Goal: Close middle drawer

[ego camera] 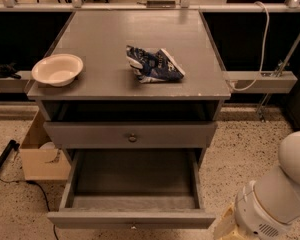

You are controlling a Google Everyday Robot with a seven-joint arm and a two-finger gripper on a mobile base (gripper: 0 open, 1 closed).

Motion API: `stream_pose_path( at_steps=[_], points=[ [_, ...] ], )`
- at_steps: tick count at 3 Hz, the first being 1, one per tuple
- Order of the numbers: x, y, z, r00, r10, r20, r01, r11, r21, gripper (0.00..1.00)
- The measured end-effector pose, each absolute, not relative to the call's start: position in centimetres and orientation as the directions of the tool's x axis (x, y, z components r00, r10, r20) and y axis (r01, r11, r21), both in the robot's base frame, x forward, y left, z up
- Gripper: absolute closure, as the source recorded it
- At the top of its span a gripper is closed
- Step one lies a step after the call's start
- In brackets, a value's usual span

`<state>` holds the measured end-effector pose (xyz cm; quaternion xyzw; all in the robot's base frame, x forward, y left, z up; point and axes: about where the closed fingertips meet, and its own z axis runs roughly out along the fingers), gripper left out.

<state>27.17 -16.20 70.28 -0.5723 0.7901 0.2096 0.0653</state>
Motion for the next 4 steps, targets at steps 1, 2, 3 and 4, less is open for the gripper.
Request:
stream_pose_path(
  at_steps=[1, 2, 3, 4],
  points=[
    [27.4, -14.6, 67.6, -0.34, -0.852, -0.398, -0.932, 0.249, 0.263, 1.0],
    [27.8, -13.6, 66.6, -0.321, -0.851, -0.416, -0.94, 0.235, 0.245, 1.0],
    [27.1, -12.4, 66.7, -0.233, -0.918, -0.32, -0.96, 0.163, 0.229, 1.0],
    [26.9, -13.0, 66.3, -0.129, -0.984, -0.123, -0.978, 0.106, 0.178, 1.0]
  ],
)
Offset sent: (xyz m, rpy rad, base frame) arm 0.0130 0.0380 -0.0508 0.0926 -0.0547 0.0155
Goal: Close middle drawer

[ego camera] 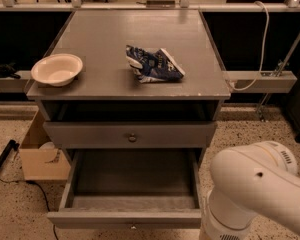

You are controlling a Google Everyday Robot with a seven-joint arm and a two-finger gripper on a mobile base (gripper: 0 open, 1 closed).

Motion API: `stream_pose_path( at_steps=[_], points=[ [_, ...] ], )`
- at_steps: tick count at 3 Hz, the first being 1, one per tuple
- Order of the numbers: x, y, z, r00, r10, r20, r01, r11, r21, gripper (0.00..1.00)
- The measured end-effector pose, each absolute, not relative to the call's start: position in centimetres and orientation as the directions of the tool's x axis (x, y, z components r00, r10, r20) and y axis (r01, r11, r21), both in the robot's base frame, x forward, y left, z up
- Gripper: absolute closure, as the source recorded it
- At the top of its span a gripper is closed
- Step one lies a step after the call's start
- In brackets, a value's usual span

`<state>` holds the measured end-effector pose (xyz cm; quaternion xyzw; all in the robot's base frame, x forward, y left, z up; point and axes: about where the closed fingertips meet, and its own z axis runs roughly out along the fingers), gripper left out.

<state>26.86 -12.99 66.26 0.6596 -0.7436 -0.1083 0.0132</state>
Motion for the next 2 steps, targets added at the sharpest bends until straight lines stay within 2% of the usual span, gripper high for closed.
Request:
stream_pose_path(
  at_steps=[1, 2],
  points=[
    [27.45, -14.09, 66.1, -0.115, -0.991, -0.068, -0.983, 0.104, 0.149, 1.0],
    [28.23, -14.01, 66.11, -0.162, -0.974, -0.159, -0.977, 0.137, 0.161, 1.0]
  ],
)
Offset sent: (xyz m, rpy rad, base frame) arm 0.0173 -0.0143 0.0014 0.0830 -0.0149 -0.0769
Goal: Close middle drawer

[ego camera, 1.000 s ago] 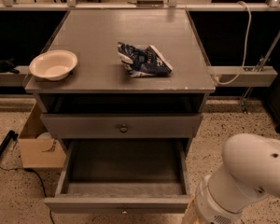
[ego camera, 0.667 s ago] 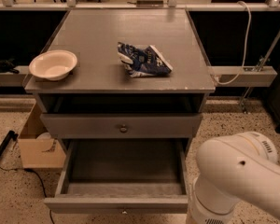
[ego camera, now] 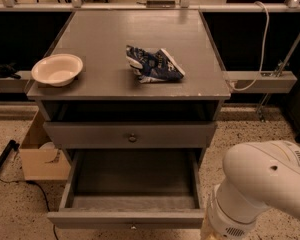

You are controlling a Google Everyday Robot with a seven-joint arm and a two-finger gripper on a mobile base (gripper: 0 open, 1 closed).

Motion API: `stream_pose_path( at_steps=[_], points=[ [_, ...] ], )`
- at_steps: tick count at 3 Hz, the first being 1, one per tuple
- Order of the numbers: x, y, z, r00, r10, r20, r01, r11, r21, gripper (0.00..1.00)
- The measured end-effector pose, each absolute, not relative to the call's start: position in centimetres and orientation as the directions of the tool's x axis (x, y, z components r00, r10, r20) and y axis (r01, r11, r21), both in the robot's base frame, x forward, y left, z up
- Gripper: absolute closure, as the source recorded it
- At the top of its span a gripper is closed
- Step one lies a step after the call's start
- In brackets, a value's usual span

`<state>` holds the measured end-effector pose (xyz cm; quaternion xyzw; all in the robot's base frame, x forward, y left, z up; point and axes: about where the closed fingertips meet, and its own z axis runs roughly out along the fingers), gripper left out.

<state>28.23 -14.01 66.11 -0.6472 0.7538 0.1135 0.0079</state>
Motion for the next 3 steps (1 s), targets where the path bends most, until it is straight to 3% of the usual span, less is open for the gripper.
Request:
stream_pose_path(
  at_steps=[3],
  points=[
    [30.3, -10.4, 63.7, -0.234, -0.784, -0.575, -0.966, 0.118, 0.232, 1.0]
  ],
)
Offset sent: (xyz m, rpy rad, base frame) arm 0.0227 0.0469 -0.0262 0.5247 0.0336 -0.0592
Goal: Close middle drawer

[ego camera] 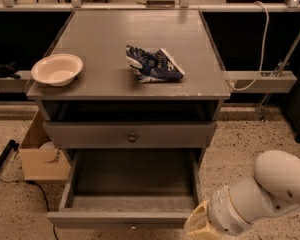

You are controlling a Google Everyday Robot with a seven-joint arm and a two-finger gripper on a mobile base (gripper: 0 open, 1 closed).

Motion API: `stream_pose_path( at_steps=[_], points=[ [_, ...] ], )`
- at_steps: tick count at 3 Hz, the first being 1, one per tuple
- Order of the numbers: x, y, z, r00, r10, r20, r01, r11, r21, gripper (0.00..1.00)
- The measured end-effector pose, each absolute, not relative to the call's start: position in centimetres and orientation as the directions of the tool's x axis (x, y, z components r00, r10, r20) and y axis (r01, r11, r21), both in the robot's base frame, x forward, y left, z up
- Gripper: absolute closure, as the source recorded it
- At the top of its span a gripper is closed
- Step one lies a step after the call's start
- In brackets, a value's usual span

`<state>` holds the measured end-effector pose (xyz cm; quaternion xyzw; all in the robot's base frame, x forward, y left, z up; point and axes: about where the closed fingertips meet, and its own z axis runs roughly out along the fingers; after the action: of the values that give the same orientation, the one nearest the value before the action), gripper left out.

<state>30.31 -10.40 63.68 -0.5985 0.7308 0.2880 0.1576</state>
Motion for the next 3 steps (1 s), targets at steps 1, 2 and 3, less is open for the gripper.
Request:
stream_pose_path(
  at_steps=[1, 2, 3],
  points=[
    [30.46, -10.56, 63.73, -0.199, -0.707, -0.678, -0.977, 0.094, 0.189, 1.0],
    [30.48, -10.69, 63.79, -0.187, -0.685, -0.704, -0.981, 0.094, 0.169, 1.0],
    [30.4, -10.96, 64.08, -0.176, -0.687, -0.705, -0.984, 0.131, 0.118, 1.0]
  ],
)
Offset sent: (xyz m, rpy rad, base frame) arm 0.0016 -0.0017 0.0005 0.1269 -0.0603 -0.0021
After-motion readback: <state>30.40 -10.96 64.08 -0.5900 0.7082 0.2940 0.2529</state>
